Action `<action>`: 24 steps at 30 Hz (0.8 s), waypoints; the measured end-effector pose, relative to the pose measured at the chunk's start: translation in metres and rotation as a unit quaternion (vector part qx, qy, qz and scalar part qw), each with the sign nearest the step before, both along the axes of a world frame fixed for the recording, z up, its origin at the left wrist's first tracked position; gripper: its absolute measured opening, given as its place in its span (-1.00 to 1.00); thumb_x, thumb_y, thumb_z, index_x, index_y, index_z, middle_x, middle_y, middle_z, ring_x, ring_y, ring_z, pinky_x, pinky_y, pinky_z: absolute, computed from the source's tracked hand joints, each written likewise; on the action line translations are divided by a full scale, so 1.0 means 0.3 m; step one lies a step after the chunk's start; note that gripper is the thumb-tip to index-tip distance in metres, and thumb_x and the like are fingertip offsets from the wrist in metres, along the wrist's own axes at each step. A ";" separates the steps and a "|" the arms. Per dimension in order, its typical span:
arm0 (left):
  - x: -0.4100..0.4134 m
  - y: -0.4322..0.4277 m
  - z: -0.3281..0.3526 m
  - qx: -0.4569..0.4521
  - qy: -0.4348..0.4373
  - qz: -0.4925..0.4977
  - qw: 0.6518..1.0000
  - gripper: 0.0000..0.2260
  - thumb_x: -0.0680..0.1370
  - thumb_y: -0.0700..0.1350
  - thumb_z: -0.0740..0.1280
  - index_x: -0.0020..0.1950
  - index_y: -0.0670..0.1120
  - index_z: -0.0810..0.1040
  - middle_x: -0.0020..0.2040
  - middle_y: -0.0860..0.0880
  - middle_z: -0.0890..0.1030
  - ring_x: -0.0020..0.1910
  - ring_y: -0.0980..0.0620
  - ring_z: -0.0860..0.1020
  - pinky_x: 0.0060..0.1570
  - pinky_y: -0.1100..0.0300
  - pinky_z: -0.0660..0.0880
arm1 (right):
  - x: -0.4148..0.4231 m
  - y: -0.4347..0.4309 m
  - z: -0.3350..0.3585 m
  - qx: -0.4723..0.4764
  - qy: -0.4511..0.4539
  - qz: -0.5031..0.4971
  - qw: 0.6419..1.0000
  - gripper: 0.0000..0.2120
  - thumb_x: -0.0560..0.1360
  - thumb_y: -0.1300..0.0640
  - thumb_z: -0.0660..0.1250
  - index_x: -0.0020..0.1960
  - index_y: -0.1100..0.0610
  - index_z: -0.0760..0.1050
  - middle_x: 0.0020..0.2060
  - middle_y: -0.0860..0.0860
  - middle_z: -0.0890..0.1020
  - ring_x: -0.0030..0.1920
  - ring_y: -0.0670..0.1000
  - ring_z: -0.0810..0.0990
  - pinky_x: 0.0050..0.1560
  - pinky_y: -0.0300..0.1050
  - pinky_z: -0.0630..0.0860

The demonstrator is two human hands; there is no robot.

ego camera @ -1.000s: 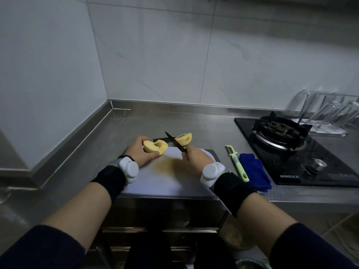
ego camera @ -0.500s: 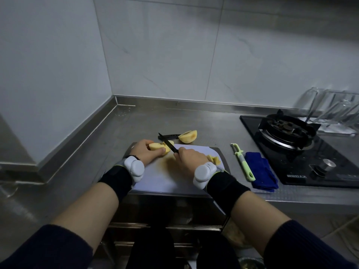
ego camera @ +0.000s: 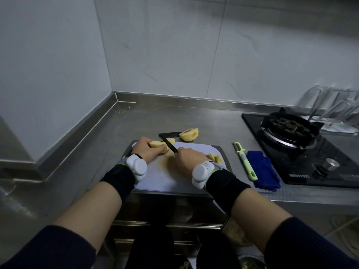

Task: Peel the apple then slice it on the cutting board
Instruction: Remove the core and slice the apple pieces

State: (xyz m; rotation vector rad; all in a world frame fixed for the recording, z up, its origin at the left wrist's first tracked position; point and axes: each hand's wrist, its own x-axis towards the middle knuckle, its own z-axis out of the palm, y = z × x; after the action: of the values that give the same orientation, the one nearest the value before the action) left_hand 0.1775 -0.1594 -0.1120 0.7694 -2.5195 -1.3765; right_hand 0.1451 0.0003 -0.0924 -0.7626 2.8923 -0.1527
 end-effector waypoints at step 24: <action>-0.001 -0.004 -0.008 0.005 0.003 -0.005 1.000 -0.44 0.42 0.13 0.48 0.28 -0.13 0.43 0.15 -0.09 0.55 0.02 -0.03 0.48 -0.05 0.20 0.33 | 0.010 -0.022 0.016 -0.020 -0.036 0.009 0.999 -0.74 0.62 0.13 0.09 0.14 0.22 0.49 -0.14 0.10 0.44 -0.13 0.09 0.40 -0.10 -0.08 0.37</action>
State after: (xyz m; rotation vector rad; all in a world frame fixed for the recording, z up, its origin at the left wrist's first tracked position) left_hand 0.1772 -0.1607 -0.1144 0.7539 -2.5184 -1.3925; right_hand 0.1481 -0.0063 -0.0877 -0.7723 2.8219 -0.2315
